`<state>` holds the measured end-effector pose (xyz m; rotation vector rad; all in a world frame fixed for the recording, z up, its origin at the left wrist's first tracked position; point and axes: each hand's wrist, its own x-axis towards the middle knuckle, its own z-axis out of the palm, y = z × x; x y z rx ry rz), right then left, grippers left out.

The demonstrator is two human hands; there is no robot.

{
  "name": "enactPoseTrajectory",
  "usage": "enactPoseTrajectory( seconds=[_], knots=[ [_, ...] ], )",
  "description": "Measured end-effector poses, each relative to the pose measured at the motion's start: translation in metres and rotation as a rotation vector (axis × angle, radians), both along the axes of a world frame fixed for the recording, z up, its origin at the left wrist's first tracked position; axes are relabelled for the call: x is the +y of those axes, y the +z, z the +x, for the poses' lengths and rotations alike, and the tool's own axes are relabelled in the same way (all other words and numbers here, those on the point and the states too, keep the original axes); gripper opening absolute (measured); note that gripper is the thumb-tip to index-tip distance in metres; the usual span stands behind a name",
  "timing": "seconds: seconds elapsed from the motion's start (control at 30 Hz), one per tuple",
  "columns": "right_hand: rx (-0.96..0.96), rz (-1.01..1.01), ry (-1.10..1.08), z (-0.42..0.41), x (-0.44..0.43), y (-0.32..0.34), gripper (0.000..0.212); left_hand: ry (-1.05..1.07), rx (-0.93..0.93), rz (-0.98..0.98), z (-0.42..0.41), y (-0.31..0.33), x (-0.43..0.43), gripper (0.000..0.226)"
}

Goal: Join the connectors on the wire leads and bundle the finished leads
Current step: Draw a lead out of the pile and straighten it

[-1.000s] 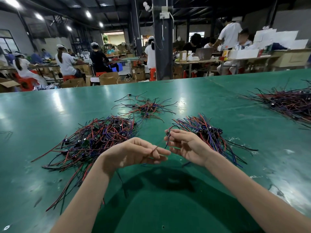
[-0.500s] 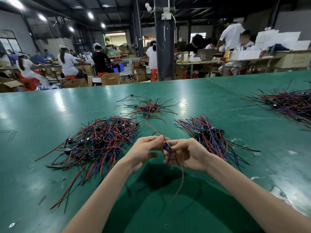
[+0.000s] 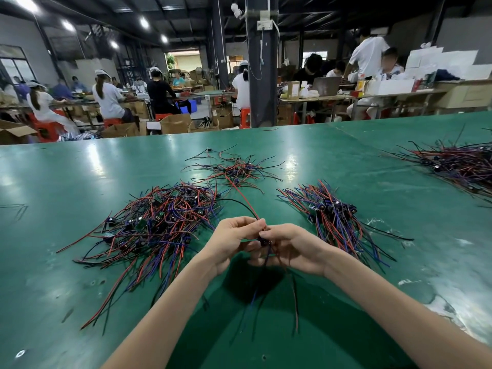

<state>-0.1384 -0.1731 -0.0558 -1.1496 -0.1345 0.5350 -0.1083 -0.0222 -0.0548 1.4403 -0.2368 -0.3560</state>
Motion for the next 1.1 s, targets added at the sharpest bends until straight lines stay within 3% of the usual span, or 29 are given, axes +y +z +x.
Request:
enactPoseTrajectory(
  seconds=[0.3,0.63,0.9,1.1],
  knots=[
    [0.006,-0.132,0.007,0.000,-0.001,-0.001,0.022,0.107,-0.036,-0.052,0.005,-0.002,0.001,0.001],
    [0.058,-0.176,-0.038,-0.004,0.001,0.004,0.028,0.123,-0.211,0.043,0.001,-0.003,-0.005,0.013],
    [0.003,-0.208,-0.072,-0.006,0.006,0.005,0.027,0.144,-0.177,0.016,0.001,-0.002,-0.004,0.014],
    [-0.051,-0.286,-0.147,-0.007,0.009,0.006,0.028,0.292,-0.191,0.042,0.007,-0.002,-0.002,0.017]
  ],
)
